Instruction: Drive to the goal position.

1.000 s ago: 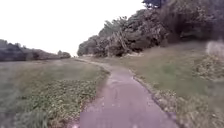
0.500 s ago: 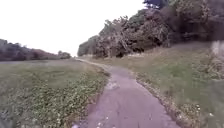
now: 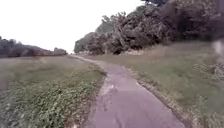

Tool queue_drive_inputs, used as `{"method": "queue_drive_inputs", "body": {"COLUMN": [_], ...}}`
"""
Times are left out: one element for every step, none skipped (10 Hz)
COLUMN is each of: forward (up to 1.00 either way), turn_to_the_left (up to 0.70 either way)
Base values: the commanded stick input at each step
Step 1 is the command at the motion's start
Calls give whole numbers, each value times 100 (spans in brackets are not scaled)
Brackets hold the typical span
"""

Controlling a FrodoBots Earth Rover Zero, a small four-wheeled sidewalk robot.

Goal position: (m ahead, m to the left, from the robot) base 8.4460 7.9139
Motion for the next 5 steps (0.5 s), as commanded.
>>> {"method": "queue_drive_inputs", "body": {"forward": [100,100,100,100,100], "turn_to_the_left": [0,0,0,0,0]}}
